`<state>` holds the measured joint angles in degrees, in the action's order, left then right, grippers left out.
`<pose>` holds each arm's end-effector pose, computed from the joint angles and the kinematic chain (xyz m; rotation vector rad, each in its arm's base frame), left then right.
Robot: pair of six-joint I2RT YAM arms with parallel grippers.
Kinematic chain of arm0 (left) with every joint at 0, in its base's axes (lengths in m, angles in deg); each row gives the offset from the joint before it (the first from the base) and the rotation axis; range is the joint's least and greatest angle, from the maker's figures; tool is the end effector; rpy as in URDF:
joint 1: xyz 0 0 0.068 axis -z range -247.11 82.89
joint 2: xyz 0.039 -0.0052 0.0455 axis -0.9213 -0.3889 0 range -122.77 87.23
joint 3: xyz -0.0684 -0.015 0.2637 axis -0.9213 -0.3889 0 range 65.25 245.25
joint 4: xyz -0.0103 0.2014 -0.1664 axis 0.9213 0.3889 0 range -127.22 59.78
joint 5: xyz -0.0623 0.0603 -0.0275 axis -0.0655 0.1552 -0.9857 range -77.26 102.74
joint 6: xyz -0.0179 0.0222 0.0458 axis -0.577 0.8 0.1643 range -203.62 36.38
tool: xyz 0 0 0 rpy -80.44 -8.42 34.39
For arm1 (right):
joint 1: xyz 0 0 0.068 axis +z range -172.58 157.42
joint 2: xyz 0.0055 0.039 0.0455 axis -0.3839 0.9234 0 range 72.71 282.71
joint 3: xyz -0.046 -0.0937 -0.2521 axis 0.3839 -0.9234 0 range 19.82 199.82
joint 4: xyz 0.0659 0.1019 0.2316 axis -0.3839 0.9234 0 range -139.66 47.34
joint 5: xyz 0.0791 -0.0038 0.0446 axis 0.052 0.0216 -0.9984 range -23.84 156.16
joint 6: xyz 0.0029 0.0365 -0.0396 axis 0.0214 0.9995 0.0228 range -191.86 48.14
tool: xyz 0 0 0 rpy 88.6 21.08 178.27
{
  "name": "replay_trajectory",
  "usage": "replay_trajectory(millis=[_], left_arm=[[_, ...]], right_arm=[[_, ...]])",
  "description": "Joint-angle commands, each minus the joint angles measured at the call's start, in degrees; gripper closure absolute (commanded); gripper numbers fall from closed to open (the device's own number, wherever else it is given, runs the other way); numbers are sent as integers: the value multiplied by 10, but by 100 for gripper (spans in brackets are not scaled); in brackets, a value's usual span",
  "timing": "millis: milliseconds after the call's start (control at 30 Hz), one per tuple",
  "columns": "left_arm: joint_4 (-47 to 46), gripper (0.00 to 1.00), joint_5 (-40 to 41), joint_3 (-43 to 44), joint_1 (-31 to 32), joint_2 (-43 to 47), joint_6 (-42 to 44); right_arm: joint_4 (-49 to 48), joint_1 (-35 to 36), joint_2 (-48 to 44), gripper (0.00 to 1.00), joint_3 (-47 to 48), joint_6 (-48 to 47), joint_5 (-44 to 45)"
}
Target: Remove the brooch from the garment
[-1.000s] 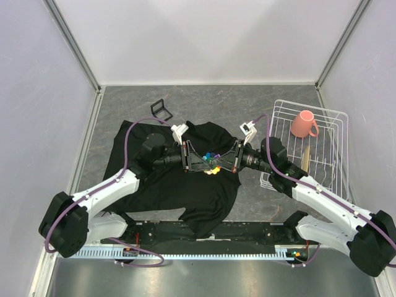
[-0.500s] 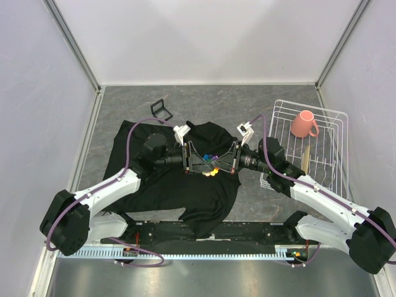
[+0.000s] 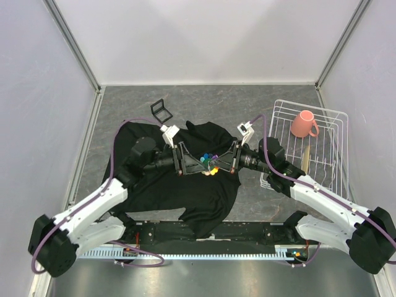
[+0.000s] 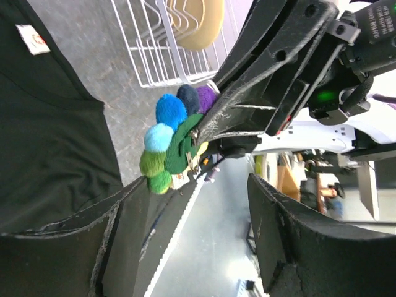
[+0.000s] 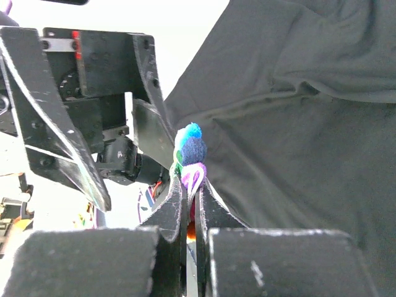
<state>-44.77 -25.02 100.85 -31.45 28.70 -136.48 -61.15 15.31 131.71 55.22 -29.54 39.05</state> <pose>0.1738 -0.1516 0.2714 0.2238 2.1266 -1.6074 0.1763 0.1577 0.2745 -0.3055 1.9718 1.3809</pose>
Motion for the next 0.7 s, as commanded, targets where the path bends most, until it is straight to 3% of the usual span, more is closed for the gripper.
replay_trajectory(millis=[0, 133, 200, 367, 467, 533, 667], left_arm=[[72, 32, 103, 0, -5, 77, 79], [84, 34, 84, 11, -6, 73, 101], [94, 30, 86, 17, -7, 68, 102], [39, 29, 35, -10, -49, 83, 17], [19, 35, 15, -28, -79, 111, -44], [60, 39, 8, -27, -98, 129, -100], [147, 37, -43, -17, -173, 147, -202]], right_arm=[[-53, 2, 0, 100, 11, -4, -27], [-99, 1, 15, 100, 20, -10, -75], [-130, 2, 23, 100, 25, -15, -100], [-142, 10, 17, 100, 31, -100, -145], [-84, 20, 19, 100, 51, -192, -118], [-60, 30, 23, 100, 65, -237, -81], [-36, 53, 35, 100, 78, -332, 13]])
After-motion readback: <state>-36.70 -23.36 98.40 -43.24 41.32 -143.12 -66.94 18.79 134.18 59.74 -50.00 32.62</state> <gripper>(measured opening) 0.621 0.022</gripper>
